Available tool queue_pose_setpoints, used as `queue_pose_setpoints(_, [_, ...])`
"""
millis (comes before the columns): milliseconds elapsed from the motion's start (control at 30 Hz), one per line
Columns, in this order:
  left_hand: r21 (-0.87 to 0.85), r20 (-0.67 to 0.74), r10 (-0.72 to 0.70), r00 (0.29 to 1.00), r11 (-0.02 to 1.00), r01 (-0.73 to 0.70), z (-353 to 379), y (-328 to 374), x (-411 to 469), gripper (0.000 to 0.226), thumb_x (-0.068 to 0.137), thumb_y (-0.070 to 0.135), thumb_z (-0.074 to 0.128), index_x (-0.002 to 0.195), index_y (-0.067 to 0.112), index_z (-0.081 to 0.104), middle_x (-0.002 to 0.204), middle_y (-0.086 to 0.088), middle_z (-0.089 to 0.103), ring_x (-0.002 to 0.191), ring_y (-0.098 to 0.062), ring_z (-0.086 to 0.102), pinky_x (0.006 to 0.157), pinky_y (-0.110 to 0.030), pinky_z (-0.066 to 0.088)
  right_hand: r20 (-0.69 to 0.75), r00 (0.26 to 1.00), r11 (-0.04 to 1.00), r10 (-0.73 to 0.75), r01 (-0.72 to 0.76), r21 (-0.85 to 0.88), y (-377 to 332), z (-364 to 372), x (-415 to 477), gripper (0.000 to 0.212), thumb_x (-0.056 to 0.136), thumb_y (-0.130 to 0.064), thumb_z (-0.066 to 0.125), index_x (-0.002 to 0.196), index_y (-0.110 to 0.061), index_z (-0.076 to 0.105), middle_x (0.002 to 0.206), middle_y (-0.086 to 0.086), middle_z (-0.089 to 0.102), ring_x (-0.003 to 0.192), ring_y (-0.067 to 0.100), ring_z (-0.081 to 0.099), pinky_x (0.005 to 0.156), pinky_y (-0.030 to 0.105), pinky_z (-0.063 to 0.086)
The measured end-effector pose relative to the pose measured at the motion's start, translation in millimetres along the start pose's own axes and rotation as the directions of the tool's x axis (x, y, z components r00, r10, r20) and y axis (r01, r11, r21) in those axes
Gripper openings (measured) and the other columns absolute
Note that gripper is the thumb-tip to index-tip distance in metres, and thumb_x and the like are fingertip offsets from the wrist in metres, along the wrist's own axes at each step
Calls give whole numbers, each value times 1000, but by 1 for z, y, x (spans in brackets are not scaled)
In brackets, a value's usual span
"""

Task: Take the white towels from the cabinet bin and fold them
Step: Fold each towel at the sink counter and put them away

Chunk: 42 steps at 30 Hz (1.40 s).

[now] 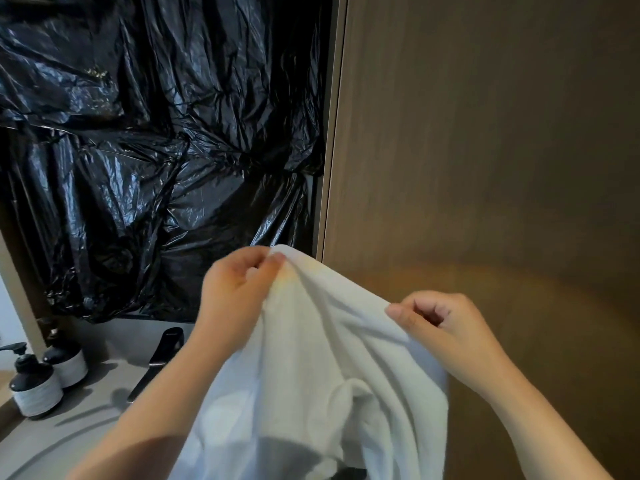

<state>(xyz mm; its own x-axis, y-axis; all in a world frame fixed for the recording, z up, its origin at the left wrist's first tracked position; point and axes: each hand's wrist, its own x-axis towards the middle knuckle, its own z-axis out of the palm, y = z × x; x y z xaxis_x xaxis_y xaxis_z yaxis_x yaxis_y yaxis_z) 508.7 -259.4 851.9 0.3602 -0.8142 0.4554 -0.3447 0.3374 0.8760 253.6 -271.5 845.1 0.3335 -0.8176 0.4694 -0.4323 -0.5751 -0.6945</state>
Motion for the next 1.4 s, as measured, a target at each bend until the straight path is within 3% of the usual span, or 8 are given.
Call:
queue_pose_setpoints(233, [394,55,40,998,917,-58,0,-35,6,16,94,25,57,79,26,64,76,4,62,71,-14,56,58,-17,36,-161,986,974,-35,-3,-225,7,-16,2,24,86,-31,70,65,-20,66,58,-1,57,53,9,47,50,20,33])
queue_pose_setpoints(333, [462,95,90,991,878,-124,5,-29,-5,22,89,32,63,110,26,66,106,6,60,91,-12,59,70,-21,40,-177,979,956,-98,44,-289,-2,-11,6,24,88,-37,65,68,-23,65,61,-4,59,58,15,53,55,29,41])
queue_pose_setpoints(500, [260,273,336,901,876,-406,16,4,-31,51,91,36,62,139,31,48,131,23,46,113,22,40,91,3,27,-59,982,963,-178,161,-216,-17,4,11,19,94,-33,59,76,-30,65,72,-10,63,72,14,60,59,20,43])
queue_pose_setpoints(667, [26,498,258,828,950,-312,34,15,-40,40,94,28,58,133,36,53,121,28,59,115,11,51,92,-6,39,-3,974,970,-228,227,-86,-31,11,14,15,92,-33,58,84,-28,70,78,-12,67,81,13,65,66,14,46])
queue_pose_setpoints(833, [1,429,238,871,965,-264,32,10,-38,11,93,26,61,86,24,69,80,11,65,74,-3,58,65,-12,41,7,995,995,-98,98,-36,-26,8,11,8,86,-30,70,80,-27,75,76,-9,69,77,16,65,66,33,55])
queue_pose_setpoints(1033, [77,277,196,941,971,-226,25,2,-25,13,93,25,60,82,23,67,81,10,66,80,-6,60,69,-12,43,202,965,985,168,-173,8,-14,-8,-4,15,88,-31,70,76,-25,76,76,-4,72,72,11,67,63,21,51])
queue_pose_setpoints(1267, [160,101,127,987,977,-142,26,-3,-5,13,94,27,57,84,26,65,77,11,64,78,1,57,64,-15,42,-24,972,945,235,-234,-227,20,-23,-19,29,89,-31,69,62,-21,66,56,-11,58,51,2,45,54,22,36])
queue_pose_setpoints(1400, [163,49,90,995,982,-97,28,-8,1,14,95,26,56,82,25,63,77,8,64,73,-6,59,65,-23,45,-101,974,944,205,-224,-242,28,-33,-27,26,91,-34,65,70,-20,71,64,-3,63,58,14,53,55,29,37])
